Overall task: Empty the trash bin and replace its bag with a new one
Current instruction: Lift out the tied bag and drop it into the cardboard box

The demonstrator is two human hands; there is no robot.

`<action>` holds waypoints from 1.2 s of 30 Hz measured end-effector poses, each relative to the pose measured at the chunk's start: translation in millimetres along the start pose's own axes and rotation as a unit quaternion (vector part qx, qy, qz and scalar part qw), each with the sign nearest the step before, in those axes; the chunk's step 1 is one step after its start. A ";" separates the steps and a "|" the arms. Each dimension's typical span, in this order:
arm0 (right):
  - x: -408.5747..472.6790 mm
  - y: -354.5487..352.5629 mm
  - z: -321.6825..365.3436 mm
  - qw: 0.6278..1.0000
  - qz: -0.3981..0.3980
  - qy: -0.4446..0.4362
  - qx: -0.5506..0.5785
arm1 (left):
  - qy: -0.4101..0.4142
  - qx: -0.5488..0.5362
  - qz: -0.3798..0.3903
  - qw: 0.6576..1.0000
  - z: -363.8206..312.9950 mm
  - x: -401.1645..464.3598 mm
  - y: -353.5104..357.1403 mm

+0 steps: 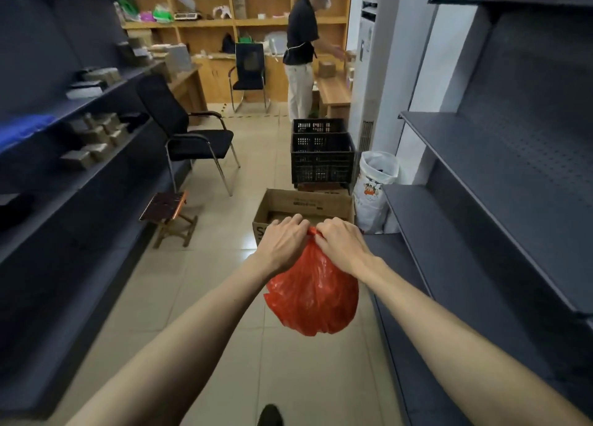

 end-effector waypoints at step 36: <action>600.2 257.4 -344.5 0.987 0.087 0.112 0.072 | 0.021 -0.044 0.139 0.989 311.1 613.3 288.4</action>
Point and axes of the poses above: each hand's wrist, its own x-axis towards the middle knuckle, its own y-axis out of the palm, z = x × y, the point moved 8 cm from there along x, towards the middle knuckle, and after that the axes turned 4 degrees about x, right-handed, at the moved point
